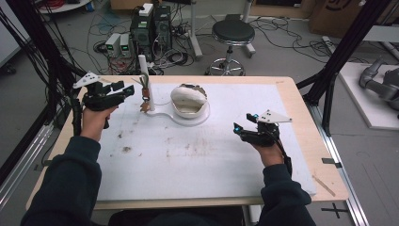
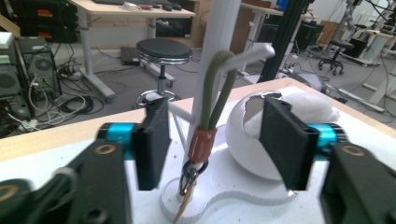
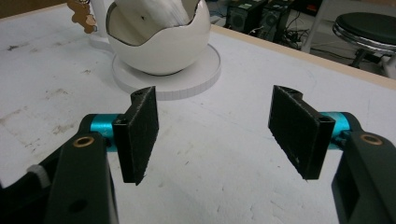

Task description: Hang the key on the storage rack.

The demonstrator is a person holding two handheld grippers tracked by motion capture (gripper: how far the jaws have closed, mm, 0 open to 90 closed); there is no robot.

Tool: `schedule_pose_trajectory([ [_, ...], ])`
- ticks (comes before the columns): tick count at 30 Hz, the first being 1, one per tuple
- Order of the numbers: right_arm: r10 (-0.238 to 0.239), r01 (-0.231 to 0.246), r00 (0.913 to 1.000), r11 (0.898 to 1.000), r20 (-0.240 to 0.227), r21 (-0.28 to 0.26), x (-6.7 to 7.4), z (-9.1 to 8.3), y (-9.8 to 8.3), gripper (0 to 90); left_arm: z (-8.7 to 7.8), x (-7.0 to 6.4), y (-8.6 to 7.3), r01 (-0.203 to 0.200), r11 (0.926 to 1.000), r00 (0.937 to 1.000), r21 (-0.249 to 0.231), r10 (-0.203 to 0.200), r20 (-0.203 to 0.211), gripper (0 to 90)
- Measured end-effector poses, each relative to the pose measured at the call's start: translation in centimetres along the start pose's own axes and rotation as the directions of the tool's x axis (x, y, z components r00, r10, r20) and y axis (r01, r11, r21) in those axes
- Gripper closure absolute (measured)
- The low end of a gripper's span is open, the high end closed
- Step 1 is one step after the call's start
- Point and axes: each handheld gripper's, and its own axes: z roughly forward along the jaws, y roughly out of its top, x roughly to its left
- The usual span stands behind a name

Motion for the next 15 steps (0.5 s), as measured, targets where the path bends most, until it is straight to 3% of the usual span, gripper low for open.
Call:
schedule_pose_trajectory([
  [2,-0.001,0.001,1.0000,1.000,0.002,0.001,0.0,0.0,0.0,33.7,-0.5,-0.3,-0.6,-0.006,0.9999,1.0000,-0.010,0.006,-0.003,38.7],
  [7,-0.027,0.026,0.9994,0.999,0.020,0.047,0.0,0.3,-0.1,29.3,-1.5,-1.8,-2.2,-0.062,0.9977,0.9981,-0.028,0.062,-0.006,18.1],
  [10,-0.034,0.033,0.9991,0.998,0.025,0.061,0.0,0.5,-0.1,26.6,-2.1,-2.6,-3.4,-0.103,0.9938,0.9946,-0.040,0.103,-0.008,17.9],
  [15,-0.024,0.021,0.9994,0.995,0.026,0.095,-0.2,0.7,-0.3,21.7,-3.0,-3.3,-5.8,-0.114,0.9930,0.9934,-0.031,0.114,-0.017,17.9],
])
